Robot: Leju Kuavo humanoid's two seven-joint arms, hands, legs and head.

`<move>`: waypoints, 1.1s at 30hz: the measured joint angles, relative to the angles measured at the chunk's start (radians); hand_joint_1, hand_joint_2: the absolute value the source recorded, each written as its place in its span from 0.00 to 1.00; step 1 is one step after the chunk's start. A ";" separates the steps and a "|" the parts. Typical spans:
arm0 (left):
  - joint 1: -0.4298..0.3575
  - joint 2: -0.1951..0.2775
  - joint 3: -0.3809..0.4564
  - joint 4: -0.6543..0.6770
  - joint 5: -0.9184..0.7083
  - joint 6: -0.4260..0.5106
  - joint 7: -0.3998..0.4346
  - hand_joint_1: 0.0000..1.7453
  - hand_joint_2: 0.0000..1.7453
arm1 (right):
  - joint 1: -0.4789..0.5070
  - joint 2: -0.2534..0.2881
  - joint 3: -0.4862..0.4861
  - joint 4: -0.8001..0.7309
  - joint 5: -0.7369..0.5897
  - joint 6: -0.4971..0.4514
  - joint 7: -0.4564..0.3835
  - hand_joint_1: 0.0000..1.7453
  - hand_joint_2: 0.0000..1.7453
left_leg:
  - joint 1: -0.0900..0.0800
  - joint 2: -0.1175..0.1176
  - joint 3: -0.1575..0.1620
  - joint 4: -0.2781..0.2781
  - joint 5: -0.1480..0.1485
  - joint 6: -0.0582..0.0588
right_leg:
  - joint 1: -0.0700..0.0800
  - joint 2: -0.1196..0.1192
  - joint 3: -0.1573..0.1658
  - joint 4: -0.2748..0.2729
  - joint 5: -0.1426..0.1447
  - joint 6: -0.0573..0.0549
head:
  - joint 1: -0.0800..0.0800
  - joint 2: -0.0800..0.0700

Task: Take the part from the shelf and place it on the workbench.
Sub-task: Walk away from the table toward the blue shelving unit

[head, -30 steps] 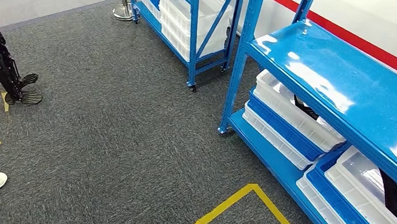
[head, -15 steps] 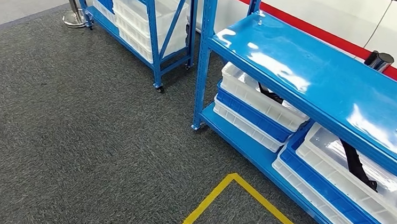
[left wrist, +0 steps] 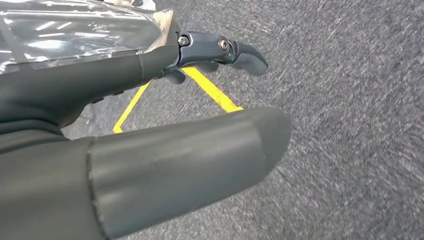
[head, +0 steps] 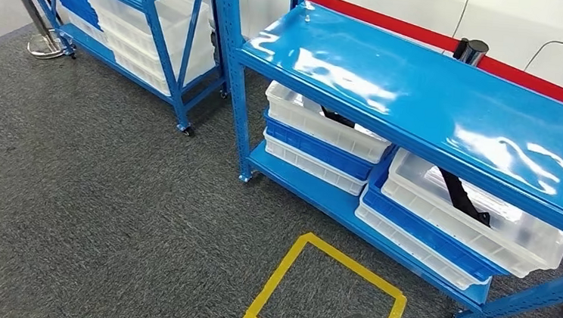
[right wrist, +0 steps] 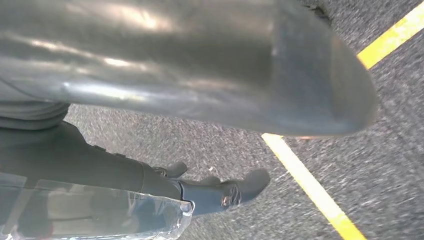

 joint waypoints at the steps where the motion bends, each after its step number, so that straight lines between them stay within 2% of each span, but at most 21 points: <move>1: -0.001 -0.001 0.000 0.000 0.000 0.000 0.000 0.00 0.00 | 0.000 0.000 0.000 0.000 0.000 0.000 0.000 0.00 0.00 | 0.002 -0.024 -0.009 0.025 -0.018 -0.004 | -0.005 0.011 0.002 -0.002 0.002 -0.010 | -0.001 0.000; 3: 0.002 -0.001 0.000 0.000 0.000 0.000 0.000 0.00 0.00 | -0.004 0.000 0.000 0.000 0.000 0.000 0.000 0.00 0.00 | 0.004 -0.077 -0.062 0.137 -0.081 -0.007 | -0.007 0.033 0.005 -0.003 0.003 -0.023 | -0.003 0.000; 4: 0.004 -0.001 0.000 0.000 0.000 0.000 0.000 0.00 0.00 | -0.006 -0.001 0.000 0.000 0.000 0.000 0.000 0.00 0.00 | 0.004 -0.090 -0.097 0.206 -0.111 -0.007 | -0.005 0.045 0.006 -0.003 0.002 -0.027 | -0.004 0.000; 5: 0.005 -0.001 0.000 0.000 0.001 0.000 0.000 0.00 0.00 | -0.006 -0.001 0.000 0.000 0.001 0.001 0.000 0.00 0.00 | 0.004 -0.095 -0.126 0.256 -0.124 -0.006 | -0.003 0.059 0.007 -0.003 0.002 -0.027 | -0.004 0.000; 6: 0.007 0.000 0.000 0.000 0.001 -0.001 0.001 0.00 0.00 | -0.004 -0.001 0.000 0.000 0.001 0.001 0.000 0.00 0.00 | 0.004 -0.097 -0.140 0.273 -0.117 -0.006 | -0.001 0.074 0.008 -0.003 0.002 -0.027 | -0.004 0.000; 8: 0.007 0.000 0.000 0.000 0.001 -0.001 0.001 0.00 0.00 | -0.003 0.000 0.000 0.000 0.003 0.001 0.000 0.00 0.00 | 0.006 -0.105 -0.114 0.195 -0.049 -0.002 | 0.000 0.103 0.013 -0.002 0.001 -0.027 | -0.004 0.000; 10: 0.007 0.000 0.000 0.000 0.001 -0.001 0.000 0.00 0.00 | -0.004 0.000 0.000 0.000 0.005 0.001 0.000 0.00 0.00 | 0.010 -0.150 -0.061 0.068 0.015 0.002 | 0.002 0.129 0.014 0.000 0.001 -0.023 | -0.004 0.000; 12: 0.006 0.001 0.000 0.000 0.001 -0.001 0.000 0.00 0.00 | -0.005 0.001 0.000 0.000 0.006 0.001 0.000 0.00 0.00 | 0.009 -0.178 -0.039 0.012 0.030 0.006 | 0.004 0.152 0.007 -0.001 0.004 -0.012 | -0.003 0.000; 14: 0.005 0.000 0.000 0.000 0.001 -0.002 0.000 0.00 0.00 | -0.001 -0.001 0.000 0.000 0.006 0.001 0.000 0.00 0.00 | 0.006 -0.156 -0.036 0.002 0.035 0.019 | 0.003 0.168 -0.005 -0.005 0.009 0.004 | -0.003 0.000; 16: 0.004 -0.001 0.000 0.000 0.001 -0.001 0.000 0.00 0.00 | 0.002 -0.001 0.000 0.000 0.006 0.001 0.000 0.00 0.00 | 0.007 -0.131 -0.030 -0.012 0.044 0.035 | 0.006 0.129 -0.022 0.018 -0.002 0.010 | 0.000 0.000; 18: 0.005 -0.001 0.000 0.000 0.001 -0.001 0.000 0.00 0.00 | -0.002 -0.001 0.000 0.000 0.006 0.000 -0.001 0.00 0.00 | 0.004 -0.104 -0.026 -0.019 0.046 0.044 | 0.008 0.066 -0.070 0.114 -0.047 0.004 | 0.005 0.000; 20: 0.007 -0.001 0.000 0.000 0.001 -0.001 0.000 0.00 0.00 | -0.005 -0.002 0.000 0.000 0.006 0.000 -0.001 0.00 0.00 | 0.000 -0.074 -0.027 -0.019 0.045 0.047 | 0.005 0.045 -0.135 0.242 -0.094 0.002 | 0.006 0.000; 21: 0.007 -0.001 0.000 0.000 0.001 -0.001 0.000 0.00 0.00 | -0.004 -0.002 0.000 0.000 0.006 0.000 -0.001 0.00 0.00 | 0.000 -0.059 -0.026 -0.018 0.043 0.046 | 0.003 0.042 -0.149 0.273 -0.101 0.007 | 0.006 0.000; 22: 0.007 -0.002 0.000 0.000 0.001 -0.001 0.000 0.00 0.00 | -0.002 -0.003 0.000 0.000 0.006 0.000 -0.001 0.00 0.00 | 0.001 -0.047 -0.025 -0.018 0.042 0.044 | 0.001 0.038 -0.142 0.262 -0.091 0.015 | 0.006 0.000; 23: 0.007 -0.002 0.000 0.000 0.001 -0.001 0.000 0.00 0.00 | -0.001 -0.004 0.000 0.000 0.006 0.000 -0.001 0.00 0.00 | 0.002 -0.035 -0.022 -0.018 0.040 0.042 | -0.001 0.030 -0.112 0.209 -0.068 0.026 | 0.007 0.000; 25: 0.006 -0.003 0.000 0.000 0.001 -0.001 0.000 0.00 0.00 | -0.002 -0.004 0.000 0.000 0.006 0.000 -0.001 0.00 0.00 | 0.000 -0.014 -0.015 -0.018 0.033 0.032 | -0.002 -0.015 -0.030 0.062 -0.019 0.037 | 0.007 0.000; 27: 0.006 -0.002 0.000 0.000 0.001 -0.001 0.000 0.00 0.00 | -0.006 -0.004 0.000 0.000 0.006 0.000 -0.001 0.00 0.00 | -0.006 0.004 -0.005 -0.018 0.025 0.019 | 0.003 -0.045 0.011 -0.008 0.000 0.029 | 0.006 0.000; 29: 0.003 -0.003 0.000 0.000 0.001 -0.001 0.000 0.00 0.00 | -0.006 -0.005 0.000 0.000 0.006 0.000 -0.001 0.00 0.00 | -0.006 0.024 0.006 -0.023 0.021 0.008 | 0.007 -0.028 0.009 -0.010 0.002 0.014 | 0.005 0.000; 30: 0.002 -0.004 0.000 0.000 0.001 -0.001 0.000 0.00 0.00 | -0.005 -0.004 0.000 0.000 0.006 0.000 -0.001 0.00 0.00 | -0.003 0.023 0.009 -0.021 0.017 0.002 | 0.002 -0.016 0.010 -0.012 0.003 0.007 | 0.004 0.000; 32: 0.000 -0.005 0.000 0.000 0.000 -0.001 0.001 0.00 0.00 | -0.004 -0.004 0.000 0.000 0.007 0.000 0.000 0.00 0.00 | 0.003 -0.021 -0.007 0.025 -0.020 -0.007 | -0.008 0.007 0.014 -0.015 0.007 -0.010 | 0.002 0.000; 33: 0.001 -0.006 0.000 0.000 0.000 -0.001 0.001 0.00 0.00 | -0.005 -0.003 0.000 0.000 0.008 0.000 0.001 0.00 0.00 | 0.005 -0.054 -0.034 0.084 -0.053 -0.010 | -0.011 0.019 0.013 -0.016 0.008 -0.017 | 0.000 0.000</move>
